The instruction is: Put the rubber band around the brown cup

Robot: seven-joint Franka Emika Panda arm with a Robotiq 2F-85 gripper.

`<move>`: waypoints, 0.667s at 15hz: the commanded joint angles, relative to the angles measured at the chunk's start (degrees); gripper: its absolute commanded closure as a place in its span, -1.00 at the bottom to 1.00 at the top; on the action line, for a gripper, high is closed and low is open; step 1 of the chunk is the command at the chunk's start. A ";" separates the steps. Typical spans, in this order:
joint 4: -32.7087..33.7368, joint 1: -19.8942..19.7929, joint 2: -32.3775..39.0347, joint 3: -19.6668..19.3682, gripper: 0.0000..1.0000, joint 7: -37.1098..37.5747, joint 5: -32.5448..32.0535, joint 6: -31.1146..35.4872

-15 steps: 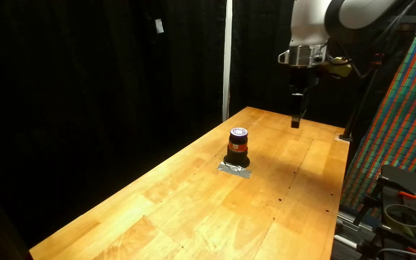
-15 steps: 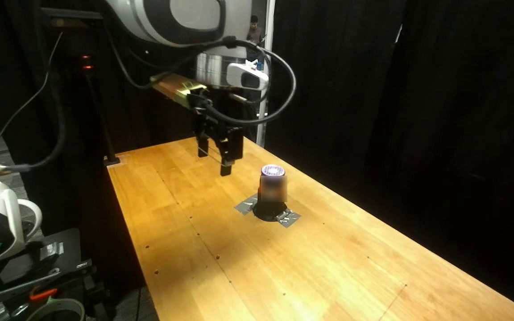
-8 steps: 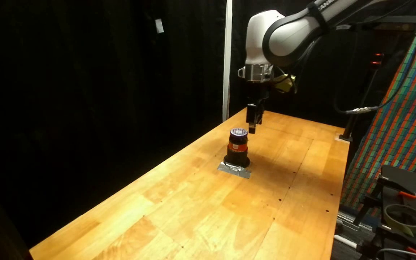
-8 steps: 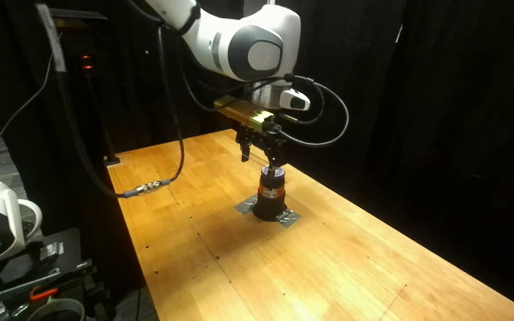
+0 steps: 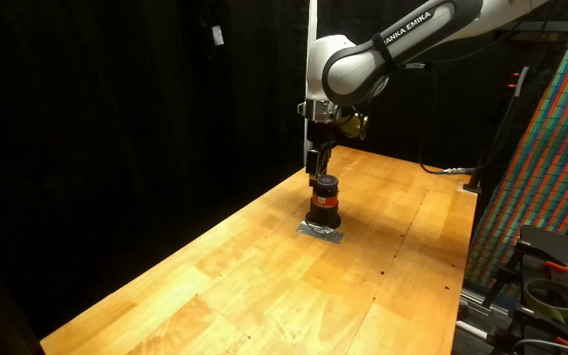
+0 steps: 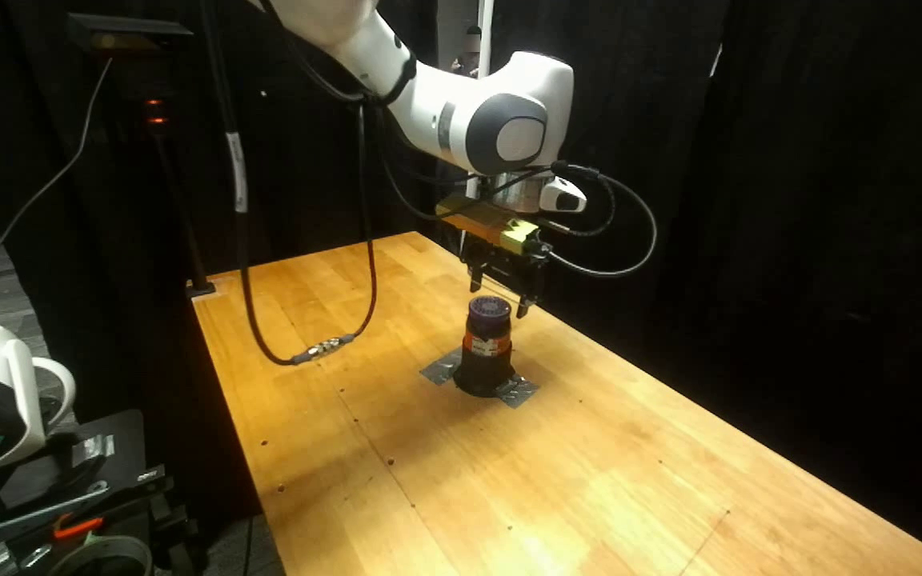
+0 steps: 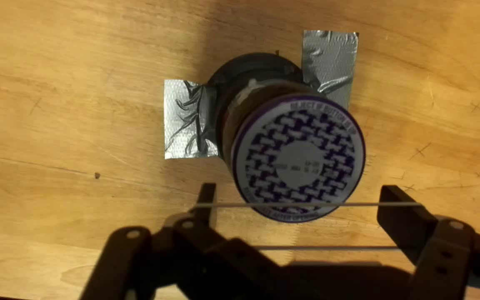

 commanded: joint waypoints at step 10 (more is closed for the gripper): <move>14.77 0.87 10.34 -0.43 -1.00 0.17 -0.98 -16.19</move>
